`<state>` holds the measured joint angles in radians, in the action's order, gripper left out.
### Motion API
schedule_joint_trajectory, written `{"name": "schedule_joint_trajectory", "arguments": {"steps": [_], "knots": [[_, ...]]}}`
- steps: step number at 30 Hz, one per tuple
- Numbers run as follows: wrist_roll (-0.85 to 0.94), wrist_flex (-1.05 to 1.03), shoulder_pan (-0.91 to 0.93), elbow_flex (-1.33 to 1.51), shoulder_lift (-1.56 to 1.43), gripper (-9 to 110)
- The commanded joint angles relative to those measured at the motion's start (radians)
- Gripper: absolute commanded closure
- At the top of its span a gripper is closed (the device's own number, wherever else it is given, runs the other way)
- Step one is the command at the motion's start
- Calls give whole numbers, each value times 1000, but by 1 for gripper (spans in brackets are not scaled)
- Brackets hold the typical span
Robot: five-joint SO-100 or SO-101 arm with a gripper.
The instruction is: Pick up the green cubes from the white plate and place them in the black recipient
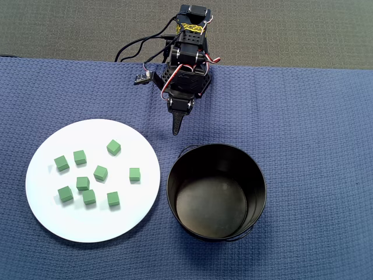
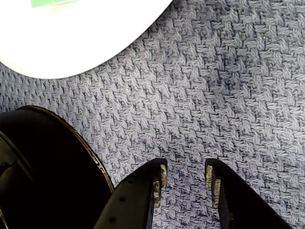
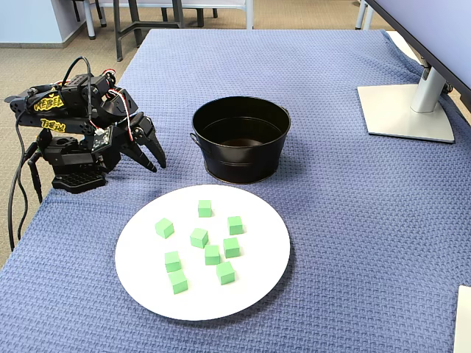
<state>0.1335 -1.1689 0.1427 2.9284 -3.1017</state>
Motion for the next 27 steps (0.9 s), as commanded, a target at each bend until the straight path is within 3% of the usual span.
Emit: {"name": "schedule_joint_trajectory", "arguments": {"steps": [1, 20, 24, 27], "knots": [[25, 143, -25, -29, 66, 101], [83, 172, 29, -107, 77, 101], [169, -25, 38, -288, 60, 101], [339, -130, 60, -417, 69, 96]]}}
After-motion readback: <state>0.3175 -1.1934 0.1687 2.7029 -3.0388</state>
